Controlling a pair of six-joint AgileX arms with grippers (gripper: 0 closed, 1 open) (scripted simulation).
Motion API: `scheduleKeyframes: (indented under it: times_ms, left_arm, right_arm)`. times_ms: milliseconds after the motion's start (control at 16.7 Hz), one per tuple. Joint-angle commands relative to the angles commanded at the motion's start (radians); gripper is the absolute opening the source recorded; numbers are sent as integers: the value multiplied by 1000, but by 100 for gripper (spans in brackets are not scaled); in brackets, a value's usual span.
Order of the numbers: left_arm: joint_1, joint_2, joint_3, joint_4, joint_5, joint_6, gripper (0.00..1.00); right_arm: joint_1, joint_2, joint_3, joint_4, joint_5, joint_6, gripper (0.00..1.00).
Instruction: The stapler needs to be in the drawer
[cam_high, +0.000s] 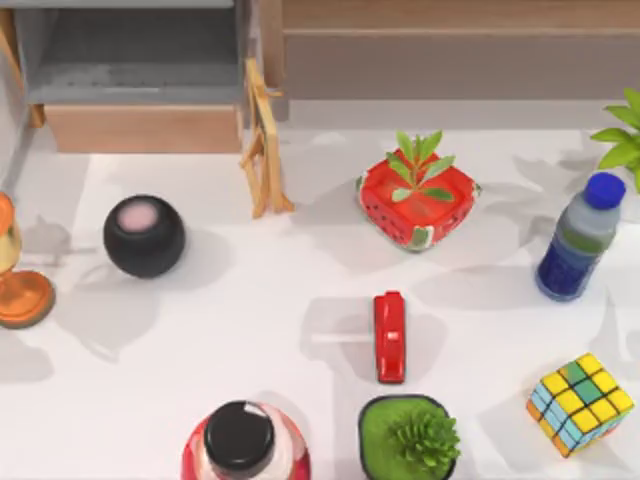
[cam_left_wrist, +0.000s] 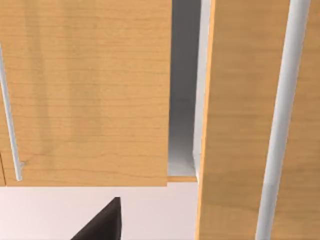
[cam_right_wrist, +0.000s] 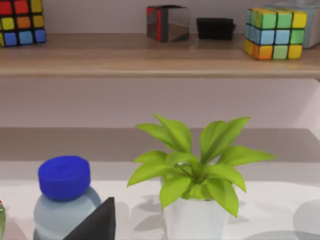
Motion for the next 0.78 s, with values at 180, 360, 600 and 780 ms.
scheduleKeyframes:
  times_ms: [180,360,600,780]
  left_arm:
    - [31,-13,-39,22,31,1,100]
    - [47,-21,-58,34,47,3,100]
    - [42,-25,-50,35,42,-2,100]
    - [16,-106,4,44,9,-52,100]
  right_arm:
    - [0,0,0,0,0,0,100]
    - [0,0,0,0,0,0,100]
    - [0,0,0,0,0,0,100]
    - [0,0,0,0,0,0,100]
